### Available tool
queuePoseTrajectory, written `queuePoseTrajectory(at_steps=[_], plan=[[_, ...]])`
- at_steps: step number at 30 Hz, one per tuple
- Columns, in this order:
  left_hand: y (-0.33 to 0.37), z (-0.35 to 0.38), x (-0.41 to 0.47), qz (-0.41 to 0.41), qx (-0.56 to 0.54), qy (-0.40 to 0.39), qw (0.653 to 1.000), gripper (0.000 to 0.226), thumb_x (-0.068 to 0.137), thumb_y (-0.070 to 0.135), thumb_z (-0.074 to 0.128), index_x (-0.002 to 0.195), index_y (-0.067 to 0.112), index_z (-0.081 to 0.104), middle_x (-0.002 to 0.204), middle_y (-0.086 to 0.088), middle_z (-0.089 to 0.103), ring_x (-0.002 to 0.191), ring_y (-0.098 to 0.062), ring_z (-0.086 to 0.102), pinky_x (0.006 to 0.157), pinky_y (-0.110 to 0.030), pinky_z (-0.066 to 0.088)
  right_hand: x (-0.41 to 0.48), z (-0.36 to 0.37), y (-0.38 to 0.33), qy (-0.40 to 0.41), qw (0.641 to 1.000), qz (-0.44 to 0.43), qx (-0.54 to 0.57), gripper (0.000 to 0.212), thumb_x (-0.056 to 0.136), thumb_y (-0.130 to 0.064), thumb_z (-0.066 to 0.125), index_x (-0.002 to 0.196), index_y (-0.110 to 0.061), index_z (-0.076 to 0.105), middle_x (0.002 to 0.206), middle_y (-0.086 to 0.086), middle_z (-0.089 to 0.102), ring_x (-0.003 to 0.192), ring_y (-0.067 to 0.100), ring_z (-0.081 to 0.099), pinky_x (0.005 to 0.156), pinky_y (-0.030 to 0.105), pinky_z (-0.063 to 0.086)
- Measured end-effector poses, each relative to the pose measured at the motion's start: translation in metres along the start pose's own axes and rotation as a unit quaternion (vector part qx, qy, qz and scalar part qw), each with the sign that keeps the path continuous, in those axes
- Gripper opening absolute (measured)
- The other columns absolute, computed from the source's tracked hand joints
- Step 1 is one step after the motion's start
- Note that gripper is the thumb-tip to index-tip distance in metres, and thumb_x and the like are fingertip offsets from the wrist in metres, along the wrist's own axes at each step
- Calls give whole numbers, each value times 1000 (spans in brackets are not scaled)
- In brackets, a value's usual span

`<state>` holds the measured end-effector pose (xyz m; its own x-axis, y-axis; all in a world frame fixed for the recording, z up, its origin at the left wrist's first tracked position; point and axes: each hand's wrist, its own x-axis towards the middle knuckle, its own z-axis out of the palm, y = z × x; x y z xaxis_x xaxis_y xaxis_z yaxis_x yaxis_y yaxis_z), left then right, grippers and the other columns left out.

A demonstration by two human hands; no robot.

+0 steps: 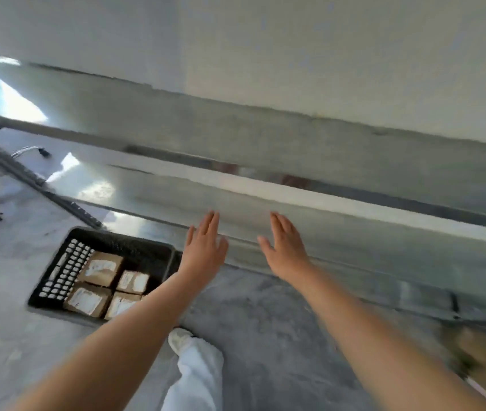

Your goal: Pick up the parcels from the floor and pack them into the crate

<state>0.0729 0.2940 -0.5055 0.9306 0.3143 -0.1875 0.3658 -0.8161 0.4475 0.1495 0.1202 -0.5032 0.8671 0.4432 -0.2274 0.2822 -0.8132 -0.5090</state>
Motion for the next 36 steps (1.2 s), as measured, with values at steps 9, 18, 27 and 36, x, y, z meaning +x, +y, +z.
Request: queuePoseTrajectory(at_steps=[9, 18, 27, 36], plan=[[368, 78, -100, 283, -35, -40, 958, 57, 100, 24, 43, 153, 12, 23, 161, -1, 18, 148, -14, 18, 120, -36, 7, -261, -240, 223, 189, 952, 233, 53, 68, 101, -36, 42, 154, -6, 13, 162, 12, 13, 149, 25, 12, 121, 36, 11], [625, 86, -214, 562, -65, -130, 814, 54, 102, 23, 39, 153, 12, 23, 161, -3, 19, 148, -16, 16, 121, -41, 11, -461, -351, 322, 338, 843, 412, 69, 65, 102, -41, 33, 155, -10, 11, 162, 10, 12, 150, 26, 8, 122, 41, 11], [729, 147, -201, 624, -51, -227, 746, 57, 103, 30, 35, 155, 16, 15, 162, 1, 12, 149, -17, 12, 122, -41, 11, -493, -372, 386, 336, 788, 509, 83, 65, 101, -40, 38, 154, -11, 15, 159, 9, 17, 147, 27, 14, 121, 43, 15], [759, 224, -166, 647, 53, -296, 701, 58, 102, 26, 38, 154, 11, 16, 162, -3, 12, 148, -19, 15, 118, -34, 14, -486, -338, 451, 310, 707, 613, 170, 57, 100, -40, 42, 147, -10, 32, 150, 17, 31, 139, 34, 28, 115, 45, 26]])
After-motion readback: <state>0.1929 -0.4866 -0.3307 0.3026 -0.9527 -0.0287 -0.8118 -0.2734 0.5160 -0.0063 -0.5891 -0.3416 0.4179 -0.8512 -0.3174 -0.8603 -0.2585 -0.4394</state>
